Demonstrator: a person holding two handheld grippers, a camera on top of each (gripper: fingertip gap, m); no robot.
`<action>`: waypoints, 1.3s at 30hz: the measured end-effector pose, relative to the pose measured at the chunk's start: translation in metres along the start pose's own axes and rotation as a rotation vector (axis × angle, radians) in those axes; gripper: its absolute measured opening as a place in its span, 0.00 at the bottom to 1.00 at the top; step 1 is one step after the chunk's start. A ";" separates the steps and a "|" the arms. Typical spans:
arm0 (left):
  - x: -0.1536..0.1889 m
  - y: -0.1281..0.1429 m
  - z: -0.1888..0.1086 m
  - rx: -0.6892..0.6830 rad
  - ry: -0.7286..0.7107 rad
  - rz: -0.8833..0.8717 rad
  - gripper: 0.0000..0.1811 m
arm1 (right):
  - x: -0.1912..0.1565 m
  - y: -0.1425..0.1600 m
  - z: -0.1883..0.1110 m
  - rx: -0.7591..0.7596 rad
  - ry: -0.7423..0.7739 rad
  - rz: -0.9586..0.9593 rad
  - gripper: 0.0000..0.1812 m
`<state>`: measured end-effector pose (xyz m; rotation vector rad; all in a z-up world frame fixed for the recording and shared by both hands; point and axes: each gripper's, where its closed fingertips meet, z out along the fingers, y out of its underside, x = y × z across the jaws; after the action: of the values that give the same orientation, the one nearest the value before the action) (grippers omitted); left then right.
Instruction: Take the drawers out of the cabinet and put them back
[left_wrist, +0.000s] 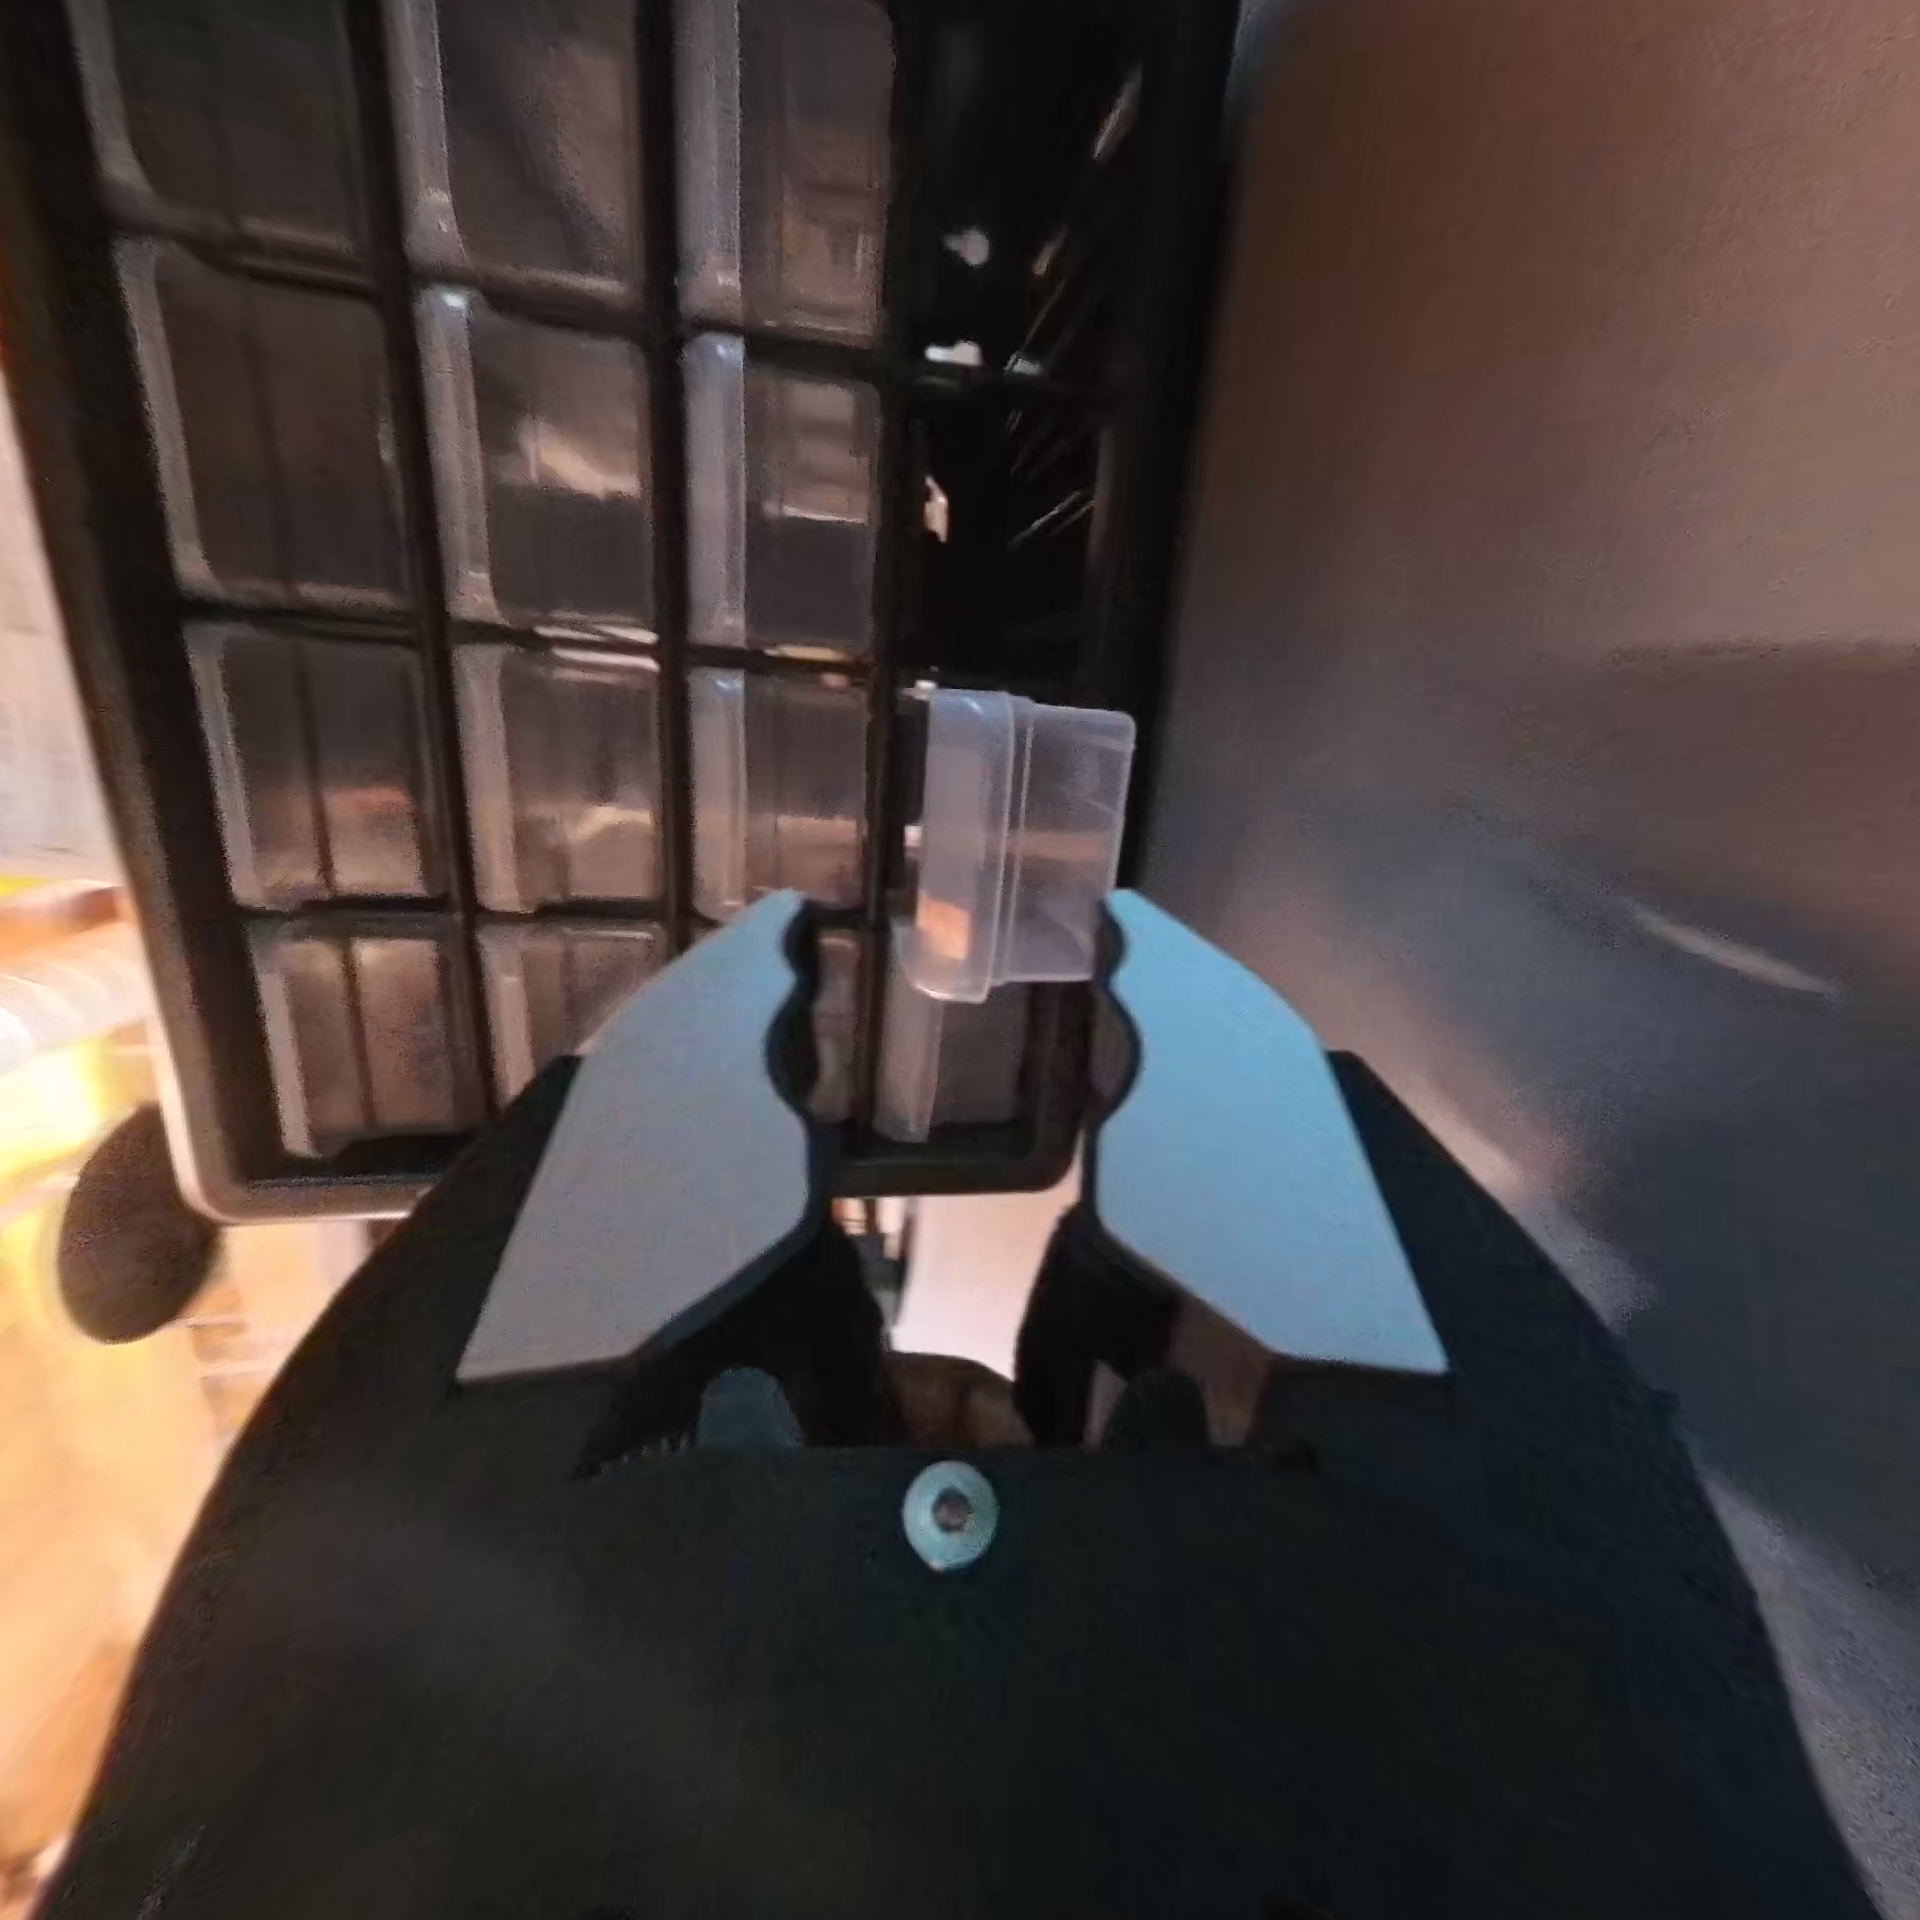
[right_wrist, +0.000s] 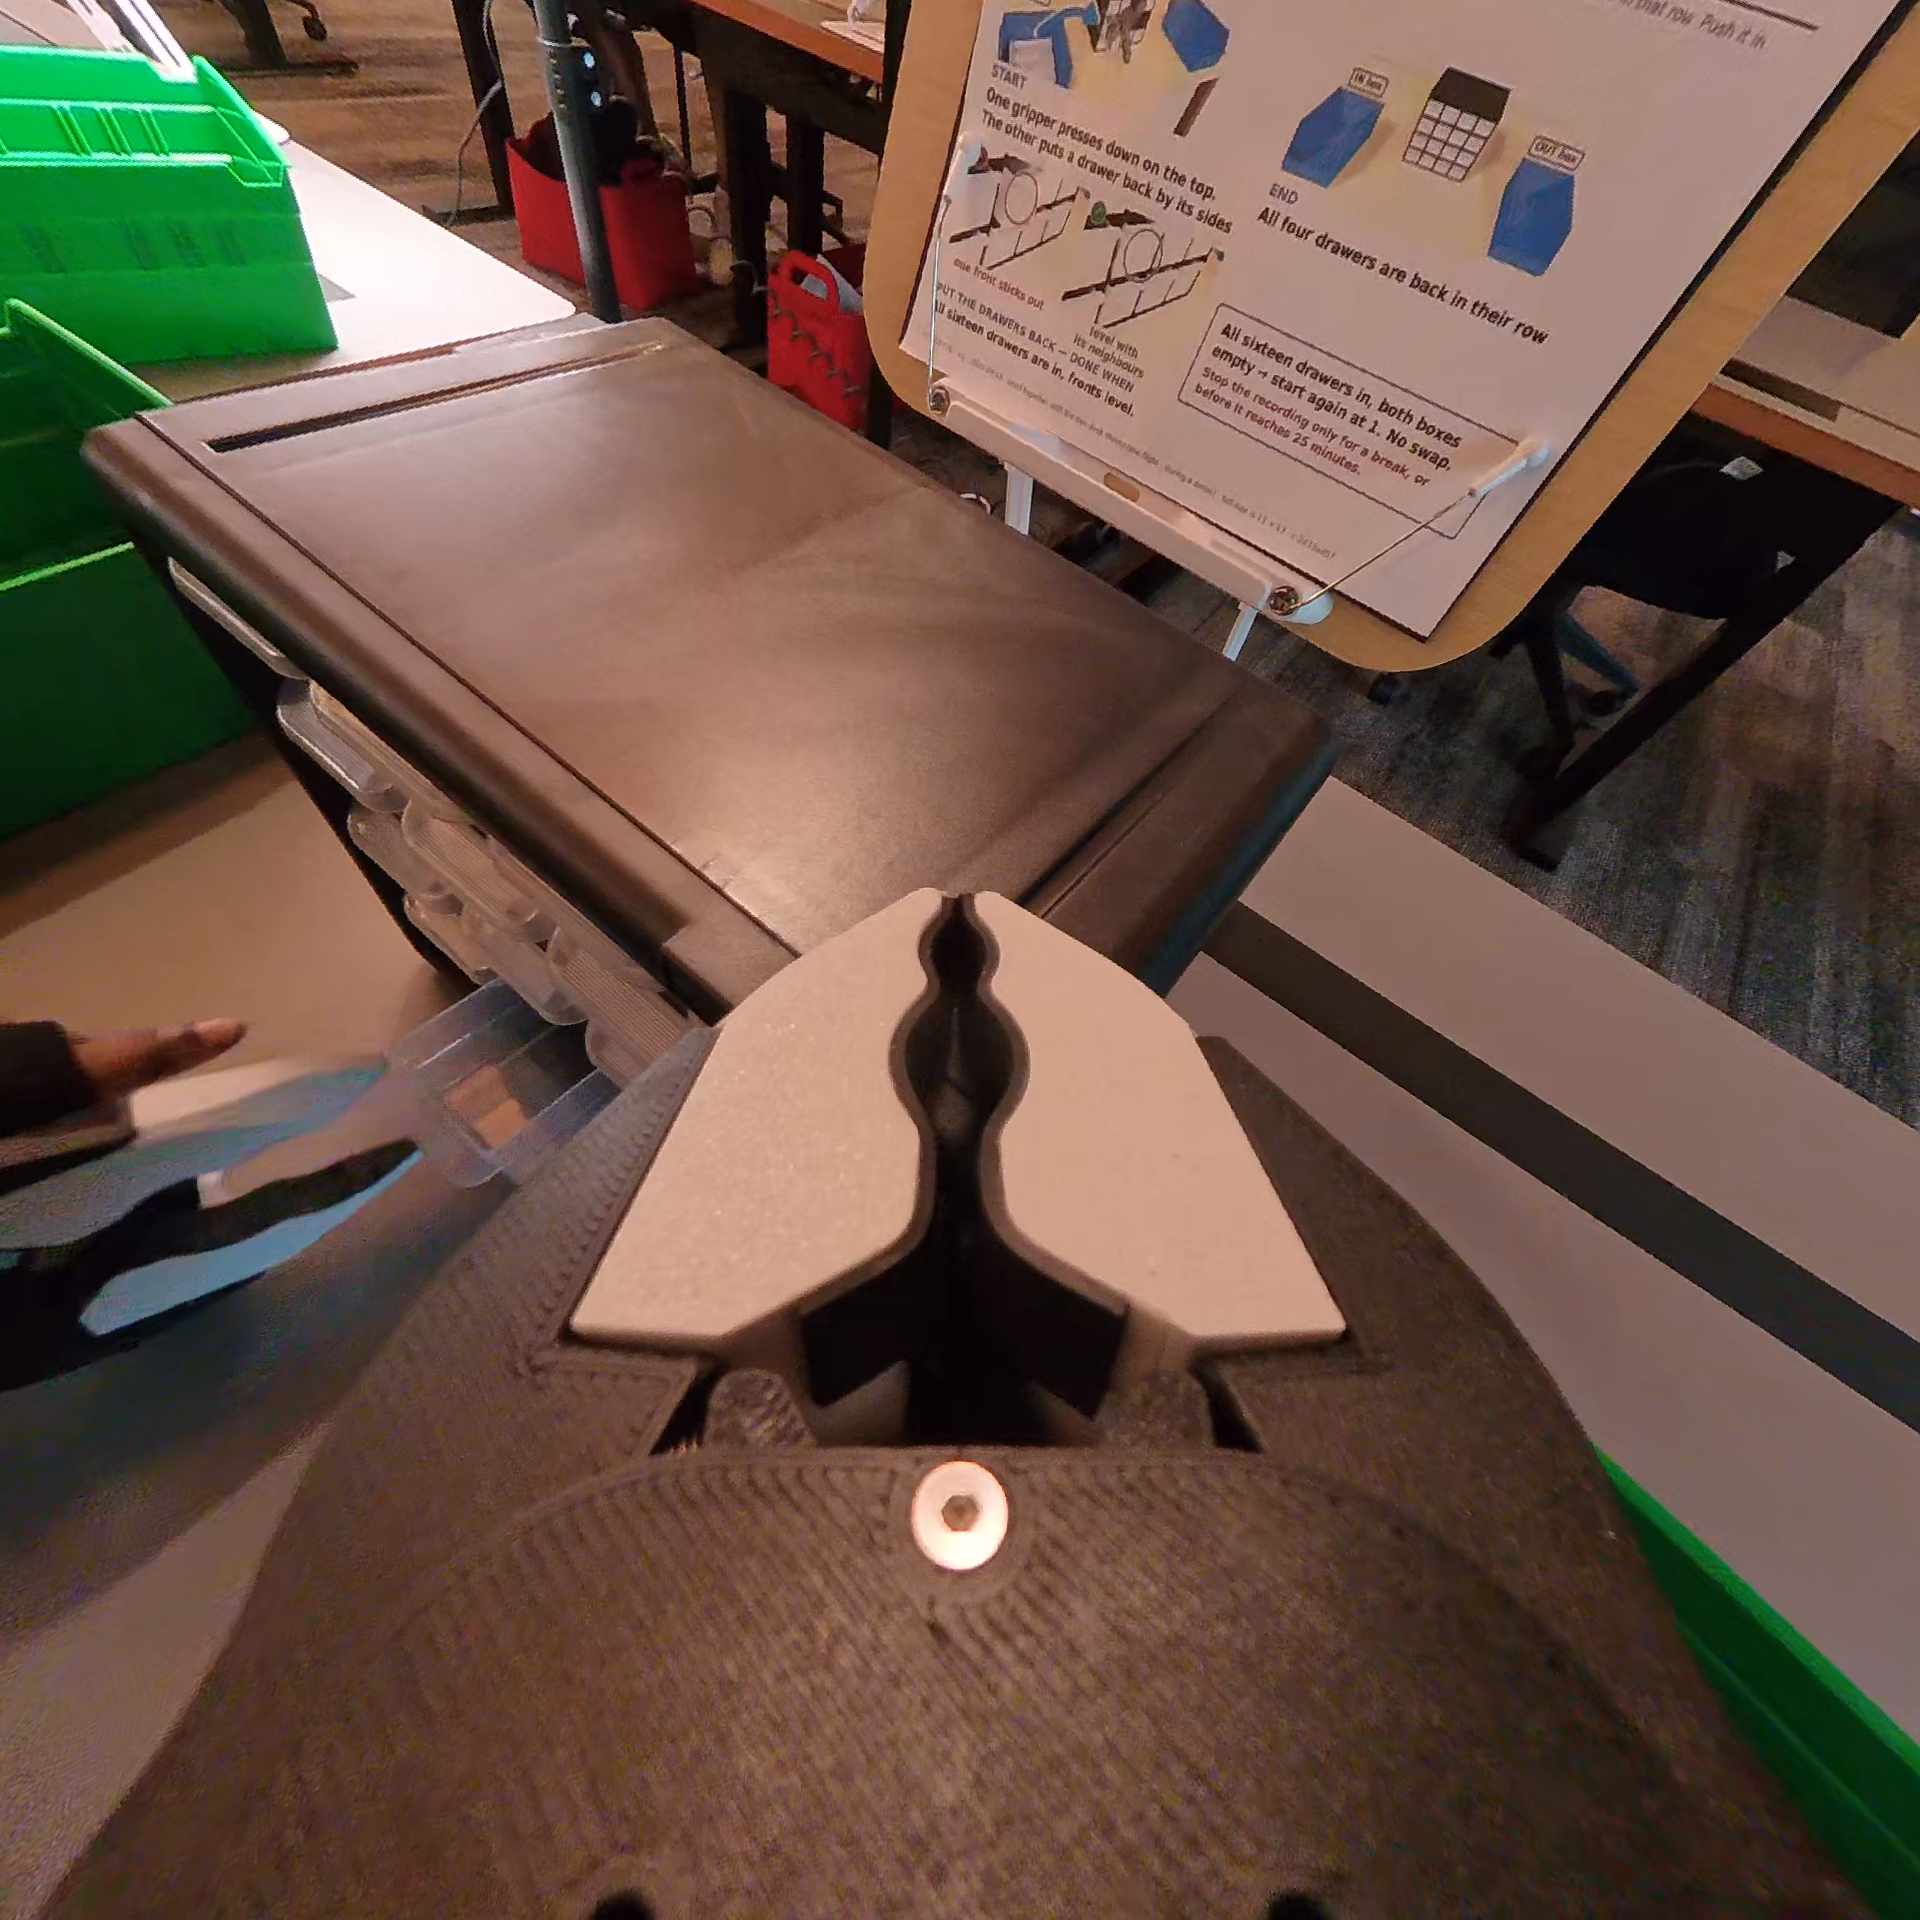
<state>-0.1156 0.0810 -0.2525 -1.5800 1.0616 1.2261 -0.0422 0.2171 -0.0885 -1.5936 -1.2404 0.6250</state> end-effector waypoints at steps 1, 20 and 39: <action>0.004 0.001 0.000 -0.010 0.050 -0.036 0.33 | 0.000 0.000 0.000 0.001 0.002 0.000 0.01; 0.018 -0.006 -0.007 -0.079 0.140 0.099 0.22 | 0.000 -0.001 0.000 0.012 0.009 -0.006 0.01; -0.012 -0.022 -0.058 -0.099 0.557 -0.099 0.22 | 0.000 -0.001 0.000 0.000 0.020 -0.021 0.01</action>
<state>-0.0812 0.0332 -0.2286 -2.0929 1.2550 0.7941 -0.0423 0.2172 -0.0880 -1.5809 -1.2409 0.5949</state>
